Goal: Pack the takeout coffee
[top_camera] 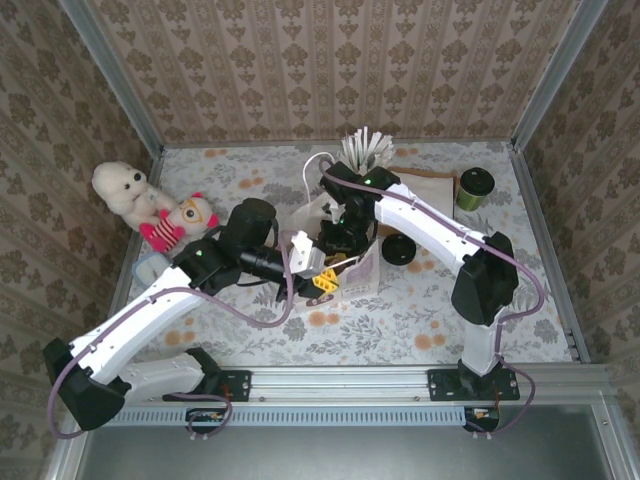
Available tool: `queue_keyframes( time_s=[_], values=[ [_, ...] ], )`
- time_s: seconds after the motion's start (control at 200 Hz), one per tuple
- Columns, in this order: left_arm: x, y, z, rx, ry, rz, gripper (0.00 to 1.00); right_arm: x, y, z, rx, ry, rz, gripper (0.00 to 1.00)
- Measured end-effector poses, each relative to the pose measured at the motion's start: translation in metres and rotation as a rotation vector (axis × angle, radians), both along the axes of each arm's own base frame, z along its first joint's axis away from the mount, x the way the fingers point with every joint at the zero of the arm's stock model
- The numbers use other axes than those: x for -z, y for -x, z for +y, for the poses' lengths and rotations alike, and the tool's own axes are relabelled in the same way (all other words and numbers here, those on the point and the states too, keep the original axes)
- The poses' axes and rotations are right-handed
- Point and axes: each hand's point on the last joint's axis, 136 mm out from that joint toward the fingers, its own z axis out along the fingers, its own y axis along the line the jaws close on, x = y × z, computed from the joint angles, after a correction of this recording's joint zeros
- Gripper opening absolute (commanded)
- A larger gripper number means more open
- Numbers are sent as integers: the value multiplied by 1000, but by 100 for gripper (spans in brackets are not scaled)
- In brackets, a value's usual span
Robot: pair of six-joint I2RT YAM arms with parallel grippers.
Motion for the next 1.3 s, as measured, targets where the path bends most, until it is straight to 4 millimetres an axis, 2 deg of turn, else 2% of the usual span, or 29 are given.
queue_keyframes(
  time_s=[0.18,0.36,0.445,0.56,0.765,0.86,1.0,1.215,1.3],
  values=[
    [-3,3,1,13,13,-28,13,15,-8,1,22,38,10,31],
    [-18,-2,0,-19,66,-74,14,24,-12,-4,29,92,-25,31],
    [-25,-11,-2,-69,88,-91,16,30,-11,-5,13,126,-46,31],
    [-35,-28,-2,-163,115,-106,26,39,-6,-5,-27,164,-77,32],
    [-50,-58,3,-318,147,-86,30,45,-4,-7,-88,193,-136,32],
    [-53,-64,5,-351,151,-70,45,43,-7,-10,-104,199,-169,31],
    [-58,-79,10,-429,156,-51,75,44,-10,-13,-129,212,-203,31],
    [-62,-128,39,-660,142,-38,91,50,-12,-14,-166,220,-227,31],
    [-65,-148,53,-751,153,-33,94,53,-13,-14,-175,218,-235,31]
  ],
)
